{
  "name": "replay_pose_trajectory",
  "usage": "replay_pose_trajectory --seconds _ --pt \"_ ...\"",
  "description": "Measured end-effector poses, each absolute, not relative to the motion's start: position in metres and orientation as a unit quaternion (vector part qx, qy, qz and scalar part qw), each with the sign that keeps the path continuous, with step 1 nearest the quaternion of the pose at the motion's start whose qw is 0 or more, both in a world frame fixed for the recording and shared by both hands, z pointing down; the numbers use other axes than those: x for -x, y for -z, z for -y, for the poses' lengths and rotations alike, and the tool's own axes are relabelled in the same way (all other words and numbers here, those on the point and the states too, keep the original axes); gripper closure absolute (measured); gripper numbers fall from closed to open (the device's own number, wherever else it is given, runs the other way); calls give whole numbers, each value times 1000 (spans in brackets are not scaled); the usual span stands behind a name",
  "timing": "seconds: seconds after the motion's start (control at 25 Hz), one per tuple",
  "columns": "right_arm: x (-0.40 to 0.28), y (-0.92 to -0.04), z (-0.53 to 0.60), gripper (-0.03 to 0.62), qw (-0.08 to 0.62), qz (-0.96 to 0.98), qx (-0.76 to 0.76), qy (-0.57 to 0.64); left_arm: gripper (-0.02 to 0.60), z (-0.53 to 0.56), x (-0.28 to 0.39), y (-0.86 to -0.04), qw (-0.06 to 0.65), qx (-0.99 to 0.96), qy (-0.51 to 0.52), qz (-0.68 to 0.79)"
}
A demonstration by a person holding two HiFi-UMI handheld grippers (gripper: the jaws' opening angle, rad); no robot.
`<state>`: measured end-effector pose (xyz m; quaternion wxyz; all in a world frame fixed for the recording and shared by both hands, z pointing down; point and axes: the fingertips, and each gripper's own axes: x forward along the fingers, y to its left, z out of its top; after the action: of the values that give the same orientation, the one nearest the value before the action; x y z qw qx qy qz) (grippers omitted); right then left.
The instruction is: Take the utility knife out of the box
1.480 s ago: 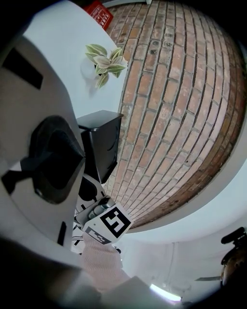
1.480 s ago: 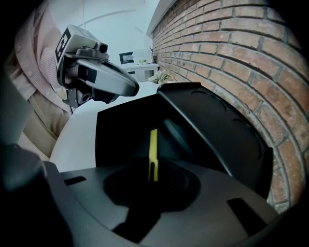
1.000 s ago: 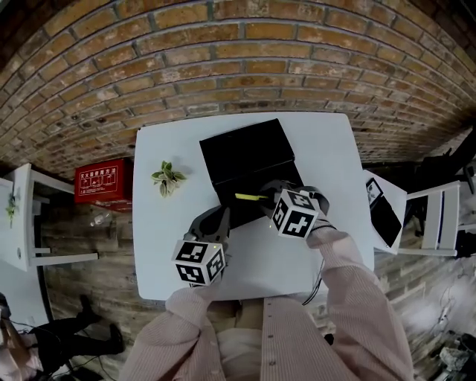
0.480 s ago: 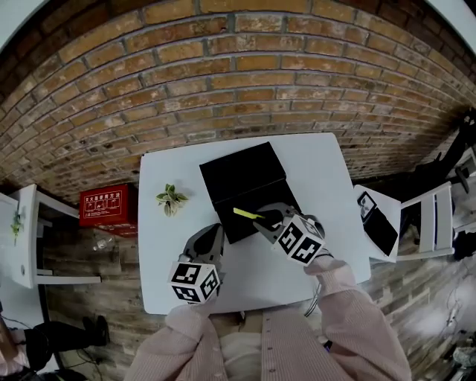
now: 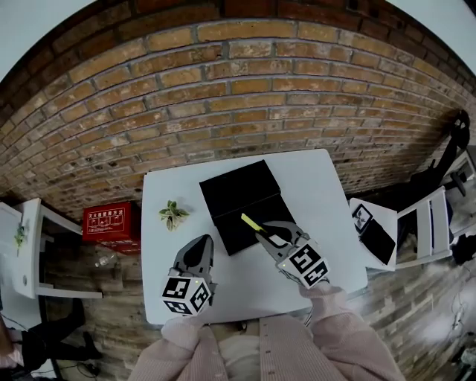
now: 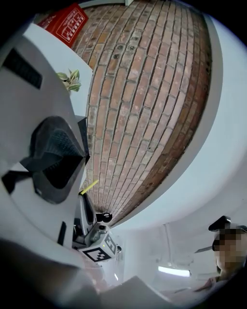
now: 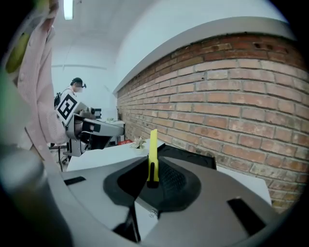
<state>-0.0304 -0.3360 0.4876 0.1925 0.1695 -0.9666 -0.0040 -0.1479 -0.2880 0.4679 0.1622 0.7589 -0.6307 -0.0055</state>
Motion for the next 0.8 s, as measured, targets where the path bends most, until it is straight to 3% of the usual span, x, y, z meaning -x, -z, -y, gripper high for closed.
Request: replay_pose_trajectory --seconds 0.4,0.8 --pt "9 -430 339 526 56 966 -250 -18 589 284 161 -428 105 -755 12 647" --pt "-18 -392 343 526 -27 951 -306 -34 589 278 181 -390 65 -743 30 666"
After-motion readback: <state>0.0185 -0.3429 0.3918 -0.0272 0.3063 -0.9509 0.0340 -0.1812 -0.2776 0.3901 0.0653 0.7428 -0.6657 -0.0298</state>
